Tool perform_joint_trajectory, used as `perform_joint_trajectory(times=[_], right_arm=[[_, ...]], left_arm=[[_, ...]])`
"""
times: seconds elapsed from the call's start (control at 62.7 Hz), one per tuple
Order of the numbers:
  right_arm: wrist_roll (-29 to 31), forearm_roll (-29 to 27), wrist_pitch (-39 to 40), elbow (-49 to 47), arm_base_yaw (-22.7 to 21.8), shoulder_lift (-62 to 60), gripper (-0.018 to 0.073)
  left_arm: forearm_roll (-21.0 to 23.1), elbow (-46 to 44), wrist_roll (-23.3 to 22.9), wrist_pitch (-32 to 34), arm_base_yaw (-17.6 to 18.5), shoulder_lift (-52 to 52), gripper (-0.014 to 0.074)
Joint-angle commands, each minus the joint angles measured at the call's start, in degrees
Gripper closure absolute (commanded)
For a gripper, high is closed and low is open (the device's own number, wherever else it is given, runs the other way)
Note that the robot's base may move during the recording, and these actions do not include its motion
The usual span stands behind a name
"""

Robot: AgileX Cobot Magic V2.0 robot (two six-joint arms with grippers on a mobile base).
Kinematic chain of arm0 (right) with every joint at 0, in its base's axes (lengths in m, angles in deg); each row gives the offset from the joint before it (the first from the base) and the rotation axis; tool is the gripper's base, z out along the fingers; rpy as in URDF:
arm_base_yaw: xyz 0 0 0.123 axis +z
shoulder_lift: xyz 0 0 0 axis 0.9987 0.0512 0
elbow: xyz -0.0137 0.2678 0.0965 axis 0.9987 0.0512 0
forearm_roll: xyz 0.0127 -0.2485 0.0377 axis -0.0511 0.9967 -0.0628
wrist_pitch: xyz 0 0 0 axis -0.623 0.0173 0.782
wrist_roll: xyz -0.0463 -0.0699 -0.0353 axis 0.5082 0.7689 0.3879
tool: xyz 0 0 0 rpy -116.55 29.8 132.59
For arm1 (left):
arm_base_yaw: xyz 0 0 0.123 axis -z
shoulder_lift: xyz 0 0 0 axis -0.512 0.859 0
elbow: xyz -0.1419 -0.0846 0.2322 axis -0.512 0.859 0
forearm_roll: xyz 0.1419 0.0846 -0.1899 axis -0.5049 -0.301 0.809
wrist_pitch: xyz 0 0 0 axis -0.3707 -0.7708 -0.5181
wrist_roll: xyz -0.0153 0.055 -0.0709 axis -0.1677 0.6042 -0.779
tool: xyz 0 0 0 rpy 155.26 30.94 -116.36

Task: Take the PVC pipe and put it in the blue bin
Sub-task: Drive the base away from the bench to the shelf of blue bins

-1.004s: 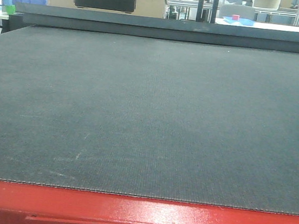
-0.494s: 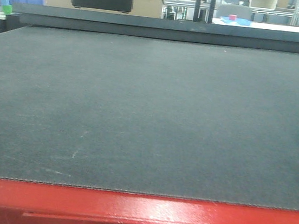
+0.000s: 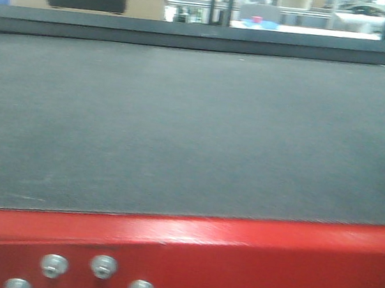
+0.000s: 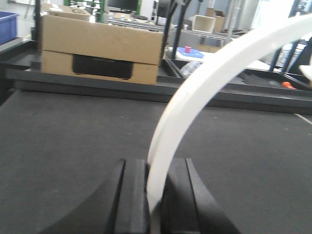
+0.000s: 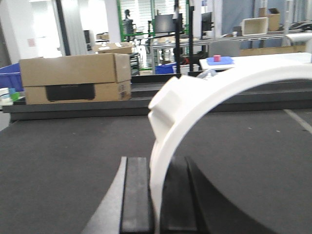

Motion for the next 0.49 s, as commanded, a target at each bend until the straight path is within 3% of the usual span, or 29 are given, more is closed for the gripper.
perform_joint_trajectory(times=[0.0,0.478], right_arm=[[0.3,0.2,1.6,0.0,0.0,-0.4,0.0728],[0.3,0.2,1.6,0.0,0.0,-0.4,0.0728]], left_arm=[[0.5,0.1,-0.4,1.5,-0.2,-0.2,0.0707],[0.5,0.1,-0.4,1.5,-0.2,-0.2,0.0707]])
